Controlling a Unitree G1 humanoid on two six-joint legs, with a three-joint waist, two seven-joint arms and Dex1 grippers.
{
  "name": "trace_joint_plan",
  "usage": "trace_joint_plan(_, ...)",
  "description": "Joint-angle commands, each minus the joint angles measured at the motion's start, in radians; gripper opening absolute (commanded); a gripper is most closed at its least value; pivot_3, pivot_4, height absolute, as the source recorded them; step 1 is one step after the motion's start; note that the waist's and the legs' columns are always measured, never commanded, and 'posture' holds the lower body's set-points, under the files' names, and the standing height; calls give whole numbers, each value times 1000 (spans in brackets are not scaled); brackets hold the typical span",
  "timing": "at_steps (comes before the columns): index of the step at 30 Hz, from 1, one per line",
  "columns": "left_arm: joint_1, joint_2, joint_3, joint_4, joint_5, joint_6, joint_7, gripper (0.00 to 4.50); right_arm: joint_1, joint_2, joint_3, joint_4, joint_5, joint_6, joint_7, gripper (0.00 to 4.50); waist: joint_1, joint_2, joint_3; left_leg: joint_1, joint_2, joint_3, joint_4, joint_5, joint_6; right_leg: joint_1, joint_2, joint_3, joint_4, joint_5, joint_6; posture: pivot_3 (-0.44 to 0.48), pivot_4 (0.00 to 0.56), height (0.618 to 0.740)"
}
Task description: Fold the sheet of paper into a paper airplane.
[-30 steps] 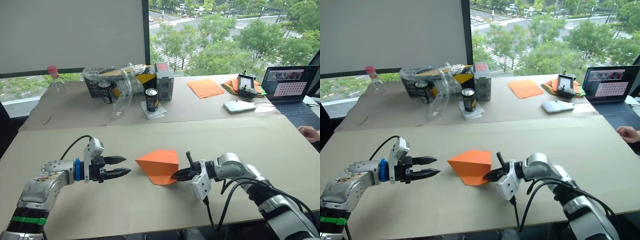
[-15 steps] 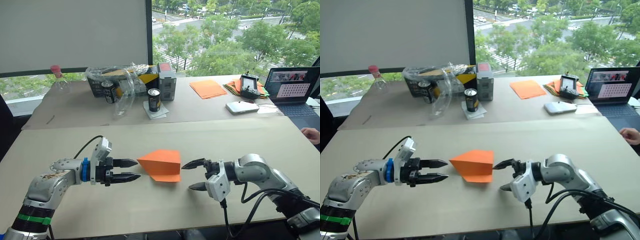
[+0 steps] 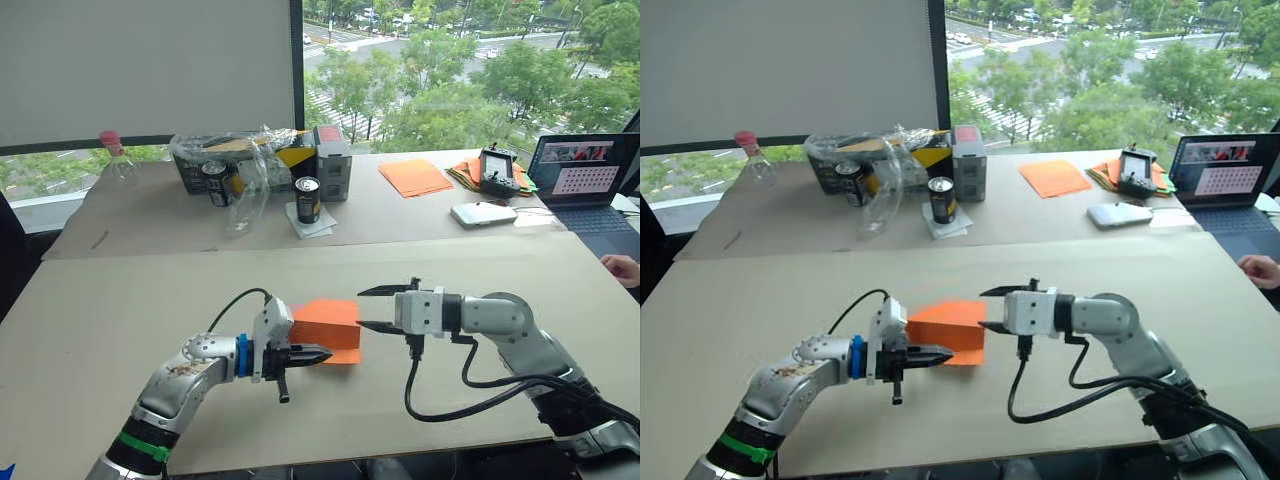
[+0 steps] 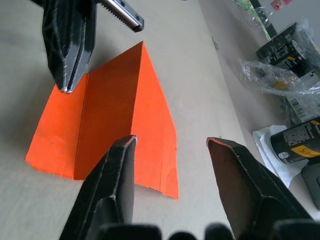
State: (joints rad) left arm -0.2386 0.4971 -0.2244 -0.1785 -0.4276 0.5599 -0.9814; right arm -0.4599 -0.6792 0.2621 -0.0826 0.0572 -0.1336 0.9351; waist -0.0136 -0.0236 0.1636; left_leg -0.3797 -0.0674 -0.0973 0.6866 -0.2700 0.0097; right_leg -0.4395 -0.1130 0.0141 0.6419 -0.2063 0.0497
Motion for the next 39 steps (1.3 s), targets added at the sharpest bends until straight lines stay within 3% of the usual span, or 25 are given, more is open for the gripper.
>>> trace_joint_plan(1, 13, -20, -9, -23, 35, -19, 58, 0, -36, 41, -17, -32, 22, 117, -24, 1065, 1, 0, 0, 0, 0, 0, 0, 0, 0, 0, 0, 0, 0, 0, 0, 0, 150, 695)
trace_joint_plan(4, 31, -22, -11, -45, 46, -1, 87, 0, -55, 76, -3, -11, -3, 181, -34, 20, 3, 0, 0, 0, 0, 0, 0, 0, 0, 0, 0, 0, 0, 0, 0, 0, 150, 695)
trace_joint_plan(16, 144, -7, 38, -103, 19, 87, 172, 0, -170, 179, 87, 171, -27, 310, 65, 20, 0, 0, 0, 0, 0, 0, 0, 0, 0, 0, 0, 0, 0, 0, 0, 0, 150, 695)
trace_joint_plan(31, 121, -56, 31, -80, 16, 133, 238, 0, -82, 166, 89, 16, 36, 458, 162, 20, 4, 1, -1, 1, -2, -2, 1, 0, 0, 1, -1, -1, 1, 0, 0, 0, 150, 695)
trace_joint_plan(39, 133, 7, 93, -176, -58, 224, 218, 0, -15, 178, 108, -51, 33, 503, 156, 20, 0, 1, -1, 1, -1, -2, 1, 0, 0, 0, -1, -1, 1, 0, 0, 0, 150, 695)
